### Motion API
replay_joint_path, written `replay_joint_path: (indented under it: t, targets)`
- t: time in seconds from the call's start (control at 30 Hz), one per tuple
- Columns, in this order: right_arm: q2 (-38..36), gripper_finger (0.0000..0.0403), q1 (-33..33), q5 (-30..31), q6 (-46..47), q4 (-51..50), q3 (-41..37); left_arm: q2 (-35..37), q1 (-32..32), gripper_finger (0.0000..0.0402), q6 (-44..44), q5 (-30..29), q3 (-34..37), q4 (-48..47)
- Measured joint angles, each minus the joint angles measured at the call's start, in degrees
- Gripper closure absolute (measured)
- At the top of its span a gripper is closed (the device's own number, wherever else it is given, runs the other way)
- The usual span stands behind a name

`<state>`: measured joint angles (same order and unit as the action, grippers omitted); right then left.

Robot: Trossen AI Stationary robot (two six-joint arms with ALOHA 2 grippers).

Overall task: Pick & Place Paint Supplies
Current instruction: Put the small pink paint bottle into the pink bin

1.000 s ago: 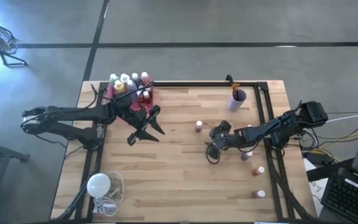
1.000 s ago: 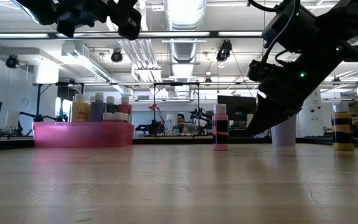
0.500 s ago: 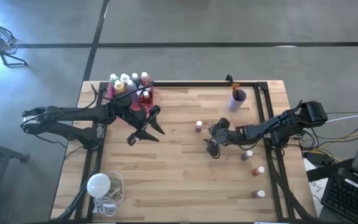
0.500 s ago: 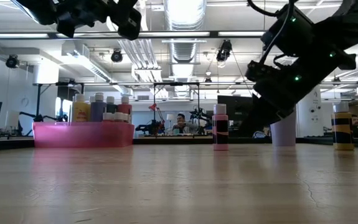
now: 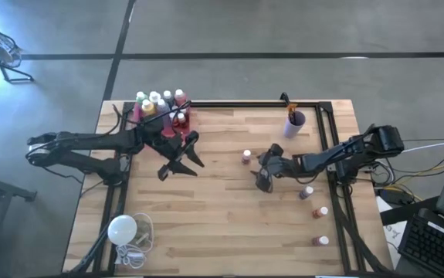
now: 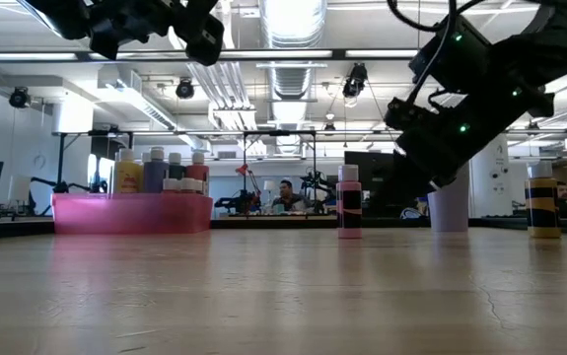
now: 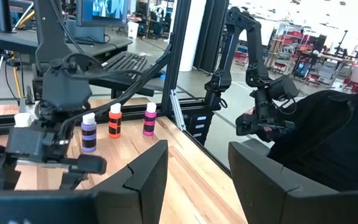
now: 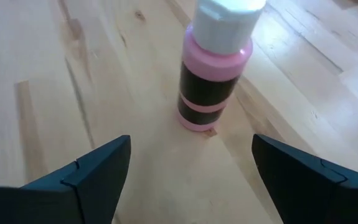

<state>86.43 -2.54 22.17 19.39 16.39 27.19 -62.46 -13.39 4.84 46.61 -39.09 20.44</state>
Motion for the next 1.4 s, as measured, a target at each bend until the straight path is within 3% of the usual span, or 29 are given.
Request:
replay_joint_path:
  t: [0.5, 0.9, 1.4]
  targets:
    - [11.09, 0.01, 4.83, -3.15, -1.23, 9.39, 0.45, 0.0, 0.0, 0.0227, 0.89, -0.02, -0.02, 0.28]
    - [13.82, 0.0076, 5.66, -3.2, -1.87, 14.86, 0.52, 0.0, -0.02, 0.0227, 1.22, -0.44, -0.02, 0.85]
    - [15.49, 0.0117, 8.94, -11.68, 1.76, 14.86, 1.09, 0.0, -0.01, 0.0227, 1.66, -0.44, -0.09, 0.99]
